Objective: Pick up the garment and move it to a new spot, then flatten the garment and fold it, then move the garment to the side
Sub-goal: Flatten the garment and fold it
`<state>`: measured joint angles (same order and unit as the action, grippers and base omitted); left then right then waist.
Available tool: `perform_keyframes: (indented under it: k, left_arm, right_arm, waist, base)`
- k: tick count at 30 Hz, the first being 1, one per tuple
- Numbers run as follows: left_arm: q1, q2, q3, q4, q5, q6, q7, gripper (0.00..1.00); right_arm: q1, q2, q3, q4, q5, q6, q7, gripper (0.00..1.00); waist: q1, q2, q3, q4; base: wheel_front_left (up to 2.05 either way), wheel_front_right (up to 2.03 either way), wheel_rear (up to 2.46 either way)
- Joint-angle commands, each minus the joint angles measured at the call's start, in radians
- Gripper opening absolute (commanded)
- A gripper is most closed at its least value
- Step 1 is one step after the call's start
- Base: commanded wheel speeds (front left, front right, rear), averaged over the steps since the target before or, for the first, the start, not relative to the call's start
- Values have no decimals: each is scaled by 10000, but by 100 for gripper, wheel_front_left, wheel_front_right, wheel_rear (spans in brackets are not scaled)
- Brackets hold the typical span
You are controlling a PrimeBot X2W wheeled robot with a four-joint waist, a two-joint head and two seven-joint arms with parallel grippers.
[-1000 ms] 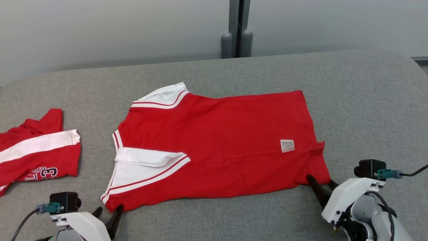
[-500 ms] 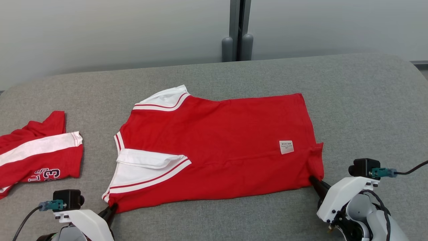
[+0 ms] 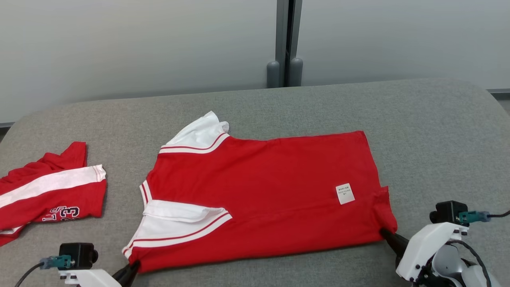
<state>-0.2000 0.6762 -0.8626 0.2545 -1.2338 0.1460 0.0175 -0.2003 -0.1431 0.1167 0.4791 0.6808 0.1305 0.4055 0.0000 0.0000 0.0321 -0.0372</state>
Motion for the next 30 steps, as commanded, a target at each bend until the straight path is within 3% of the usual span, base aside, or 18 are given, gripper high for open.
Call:
perform_keyframes:
  k: [1, 11, 19, 20, 21, 22, 23, 24, 30]
  left_arm:
    - [196, 184, -26, -153, -18, 139, 52, 0]
    - [1284, 1212, -110, -2033, -296, 929, 456, 0]
    - [1603, 1544, -277, -2656, -462, 1230, 943, 0]
    - [1613, 1545, -285, -2673, -481, 1268, 957, 0]
    - [1625, 1540, -273, -2686, -500, 1299, 988, 0]
    - [1638, 1544, -260, -2681, -506, 1325, 1000, 46]
    - [1638, 1544, -260, -2681, -506, 1325, 1000, 46]
    - [1647, 1549, -268, -2665, -511, 1377, 1018, 100]
    - [1567, 1579, -229, -2702, -384, 1450, 929, 100]
  right_arm:
    - [218, -127, -73, -185, 58, 3, 149, 0]
    - [1839, 38, -1127, -1980, -431, 3, 1807, 0]
    - [2629, 582, -2046, -3112, -1202, 3, 3061, 0]
    - [2657, 636, -2109, -3234, -1267, 3, 3167, 16]
    - [2665, 676, -2198, -3343, -1305, 3, 3246, 49]
    - [2698, 721, -2258, -3445, -1362, 3, 3298, 100]
    - [2698, 721, -2258, -3445, -1362, 3, 3298, 100]
    - [2747, 769, -2283, -3551, -1394, 3, 3368, 100]
    - [2901, 886, -2570, -4035, -1581, 3, 3720, 100]
  waist:
    - [0, 0, -35, -4]
    - [0, 0, -142, -14]
    - [0, 0, -128, -37]
    - [0, 0, -127, -38]
    - [0, 0, -126, -40]
    - [0, 0, -124, -42]
    - [0, 0, -124, -42]
    - [0, 0, -124, -42]
    - [0, 0, -124, -27]
  base:
    - [0, 0, 0]
    - [0, 0, 0]
    - [0, 0, 0]
    - [0, 0, 0]
    - [0, 0, 0]
    - [0, 0, 0]
    - [0, 0, 0]
    - [0, 0, 0]
    - [0, 0, 0]
